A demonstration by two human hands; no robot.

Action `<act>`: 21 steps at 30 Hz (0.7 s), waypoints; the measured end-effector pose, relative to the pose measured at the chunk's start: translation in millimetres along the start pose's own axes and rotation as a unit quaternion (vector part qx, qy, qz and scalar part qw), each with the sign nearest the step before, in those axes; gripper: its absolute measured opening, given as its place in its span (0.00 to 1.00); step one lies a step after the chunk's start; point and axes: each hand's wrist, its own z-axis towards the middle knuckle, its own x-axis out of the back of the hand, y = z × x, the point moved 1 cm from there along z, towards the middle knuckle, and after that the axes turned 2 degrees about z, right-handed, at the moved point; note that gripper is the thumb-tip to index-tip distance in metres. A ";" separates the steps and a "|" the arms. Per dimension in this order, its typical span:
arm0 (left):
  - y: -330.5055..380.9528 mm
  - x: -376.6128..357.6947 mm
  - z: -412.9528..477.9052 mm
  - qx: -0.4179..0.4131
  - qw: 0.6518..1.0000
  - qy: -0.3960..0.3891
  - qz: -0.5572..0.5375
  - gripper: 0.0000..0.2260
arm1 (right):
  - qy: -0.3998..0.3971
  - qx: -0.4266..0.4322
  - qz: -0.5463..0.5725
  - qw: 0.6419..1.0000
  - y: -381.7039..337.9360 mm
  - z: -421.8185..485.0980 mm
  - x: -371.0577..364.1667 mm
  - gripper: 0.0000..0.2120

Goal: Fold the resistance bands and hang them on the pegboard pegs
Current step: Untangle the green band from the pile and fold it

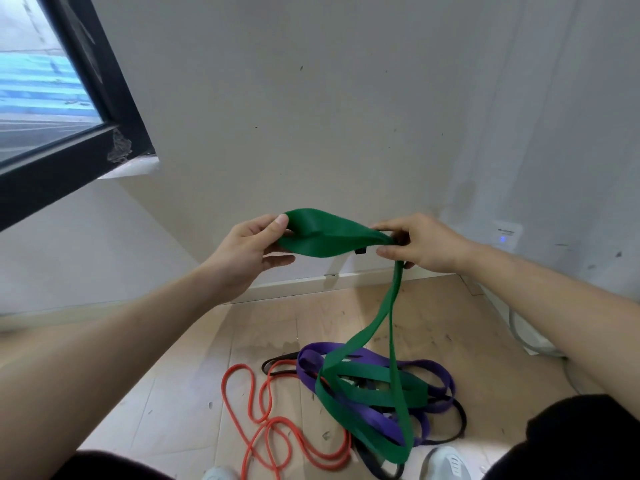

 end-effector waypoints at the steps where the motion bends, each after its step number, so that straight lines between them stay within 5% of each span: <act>1: 1.5 0.8 -0.2 -0.002 1.000 -0.004 0.006 0.14 | -0.014 -0.003 0.001 1.000 1.5 0.2 -1.4 0.19; 8: 6.2 3.0 -6.3 0.013 0.997 -0.074 0.021 0.19 | -0.041 -0.009 0.037 0.998 3.3 2.7 -3.9 0.17; 21: 9.9 2.3 -3.0 0.055 0.982 -0.034 -0.179 0.15 | -0.058 -0.022 0.060 0.996 6.7 5.3 -6.4 0.14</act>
